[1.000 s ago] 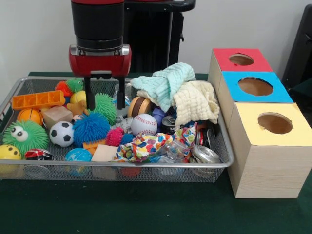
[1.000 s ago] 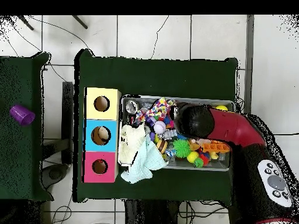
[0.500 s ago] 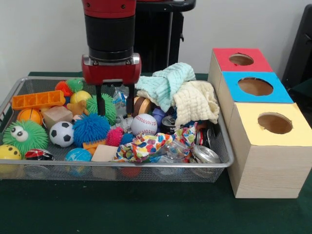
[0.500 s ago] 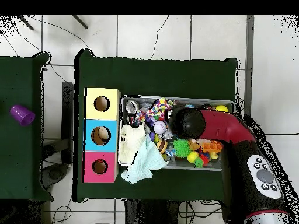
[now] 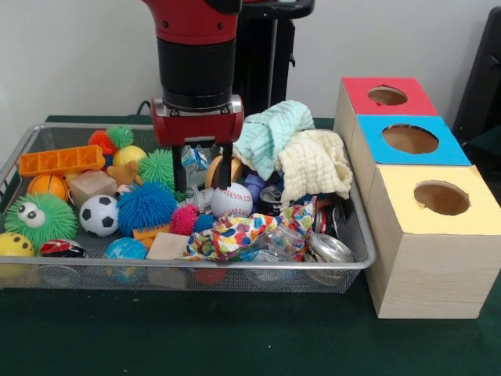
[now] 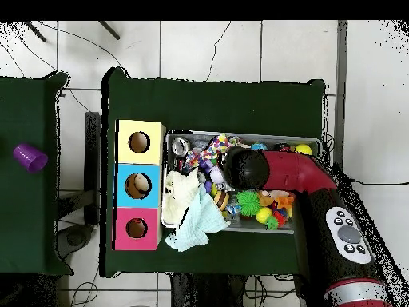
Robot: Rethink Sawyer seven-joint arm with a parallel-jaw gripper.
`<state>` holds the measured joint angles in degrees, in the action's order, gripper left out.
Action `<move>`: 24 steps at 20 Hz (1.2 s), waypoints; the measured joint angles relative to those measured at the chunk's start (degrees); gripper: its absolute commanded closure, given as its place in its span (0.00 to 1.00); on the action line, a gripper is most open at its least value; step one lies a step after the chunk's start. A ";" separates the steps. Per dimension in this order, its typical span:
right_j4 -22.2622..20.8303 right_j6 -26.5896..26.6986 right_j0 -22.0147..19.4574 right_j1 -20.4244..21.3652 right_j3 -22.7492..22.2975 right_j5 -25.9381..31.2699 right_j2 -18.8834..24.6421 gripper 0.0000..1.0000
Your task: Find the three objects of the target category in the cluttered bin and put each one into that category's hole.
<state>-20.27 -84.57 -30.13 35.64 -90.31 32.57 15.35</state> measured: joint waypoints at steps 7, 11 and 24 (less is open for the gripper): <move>-0.14 0.00 0.11 -1.51 0.27 -0.01 0.00 0.00; -0.14 0.00 0.11 -2.33 0.40 -0.01 0.00 0.00; -0.29 0.00 0.08 -4.71 0.56 -0.83 0.00 0.00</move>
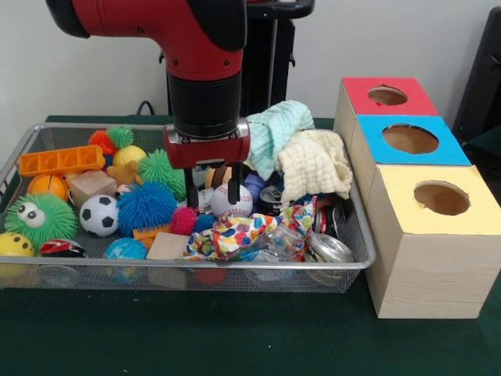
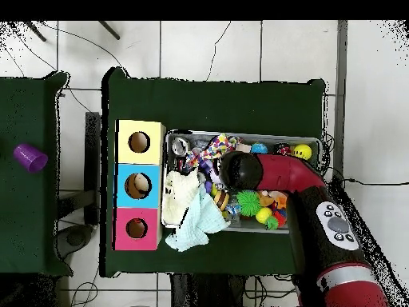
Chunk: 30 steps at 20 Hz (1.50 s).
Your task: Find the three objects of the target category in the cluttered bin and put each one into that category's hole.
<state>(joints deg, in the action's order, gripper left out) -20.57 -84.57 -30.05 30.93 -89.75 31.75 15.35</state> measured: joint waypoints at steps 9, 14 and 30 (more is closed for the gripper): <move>-0.01 0.00 -1.81 0.18 -0.05 -0.36 0.07 0.00; -0.02 0.00 -4.19 0.97 -0.17 -0.36 0.54 0.00; -0.67 0.00 -4.58 2.15 -0.25 -1.90 0.69 0.00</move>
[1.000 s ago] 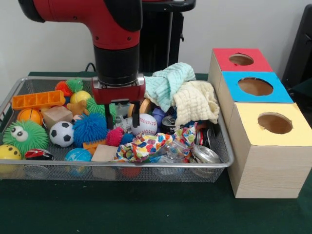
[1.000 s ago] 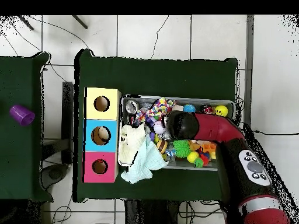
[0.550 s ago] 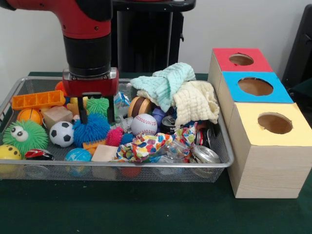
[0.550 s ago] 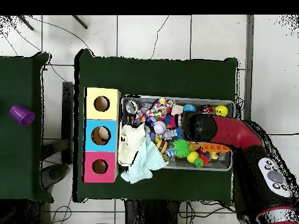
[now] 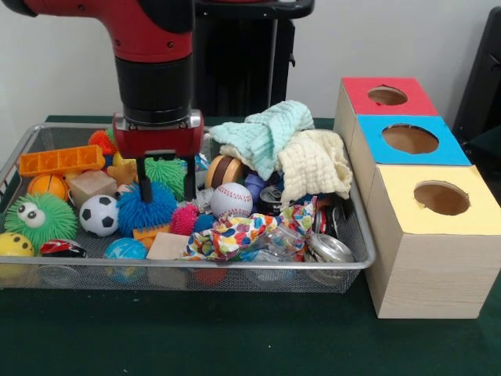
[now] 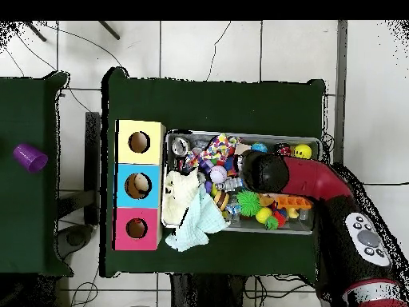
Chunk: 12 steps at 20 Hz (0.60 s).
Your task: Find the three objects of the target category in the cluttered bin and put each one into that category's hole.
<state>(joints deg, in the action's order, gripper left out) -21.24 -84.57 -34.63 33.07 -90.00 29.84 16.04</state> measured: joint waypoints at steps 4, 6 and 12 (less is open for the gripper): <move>-1.18 0.00 1.64 -0.08 -0.01 -2.08 -0.19 0.00; -1.75 0.00 2.41 -0.16 -0.01 -3.24 -0.19 0.00; -2.10 0.00 3.18 -1.06 0.02 -4.36 -0.19 0.00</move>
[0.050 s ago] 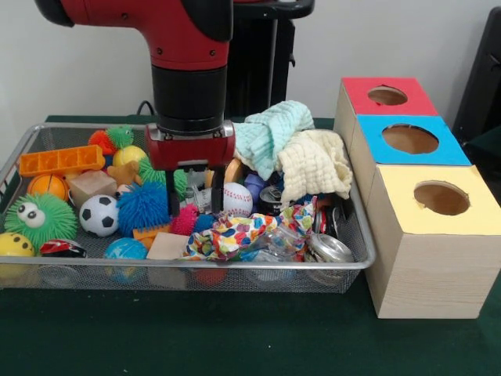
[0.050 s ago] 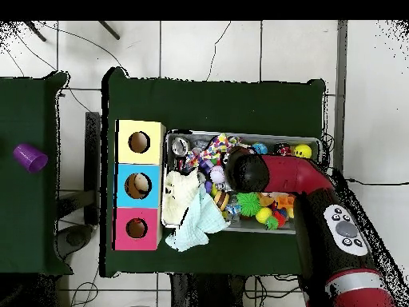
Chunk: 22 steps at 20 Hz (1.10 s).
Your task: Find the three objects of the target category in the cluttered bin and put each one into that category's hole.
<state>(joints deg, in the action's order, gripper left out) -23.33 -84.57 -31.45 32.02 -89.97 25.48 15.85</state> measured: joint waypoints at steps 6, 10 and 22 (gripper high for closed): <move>-0.12 0.00 -0.01 -1.95 0.00 0.00 -0.03 0.00; -0.13 0.00 -0.01 -2.81 0.02 0.00 -0.04 0.00; -0.12 0.00 -0.02 -4.31 -0.11 -0.02 -0.41 0.00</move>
<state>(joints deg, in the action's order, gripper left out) -23.46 -84.57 -31.47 27.71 -90.08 25.45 15.44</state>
